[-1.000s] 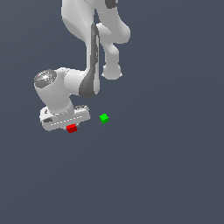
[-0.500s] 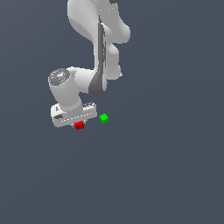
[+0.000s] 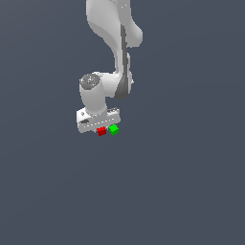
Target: Stack the red cube on top of the green cube.
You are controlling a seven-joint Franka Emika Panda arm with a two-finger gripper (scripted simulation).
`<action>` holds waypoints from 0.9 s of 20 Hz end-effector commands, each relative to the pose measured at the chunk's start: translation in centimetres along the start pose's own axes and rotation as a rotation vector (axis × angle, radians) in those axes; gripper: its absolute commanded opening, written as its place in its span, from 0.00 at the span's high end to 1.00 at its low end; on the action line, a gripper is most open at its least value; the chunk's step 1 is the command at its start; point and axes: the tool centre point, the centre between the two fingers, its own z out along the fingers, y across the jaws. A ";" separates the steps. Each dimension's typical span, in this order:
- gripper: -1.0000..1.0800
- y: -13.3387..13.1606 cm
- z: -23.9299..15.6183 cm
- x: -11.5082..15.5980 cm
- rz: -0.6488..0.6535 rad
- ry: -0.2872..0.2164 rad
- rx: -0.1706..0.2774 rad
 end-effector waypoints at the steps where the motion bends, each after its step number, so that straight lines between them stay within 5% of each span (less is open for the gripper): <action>1: 1.00 -1.8 0.5 -0.6 0.000 0.001 -0.001; 15: 1.00 -7.0 2.1 -2.1 0.000 0.001 -0.001; 16: 0.04 -7.0 2.1 -2.1 0.000 0.001 -0.001; 18: 0.04 -7.0 2.1 -2.1 0.000 0.001 -0.001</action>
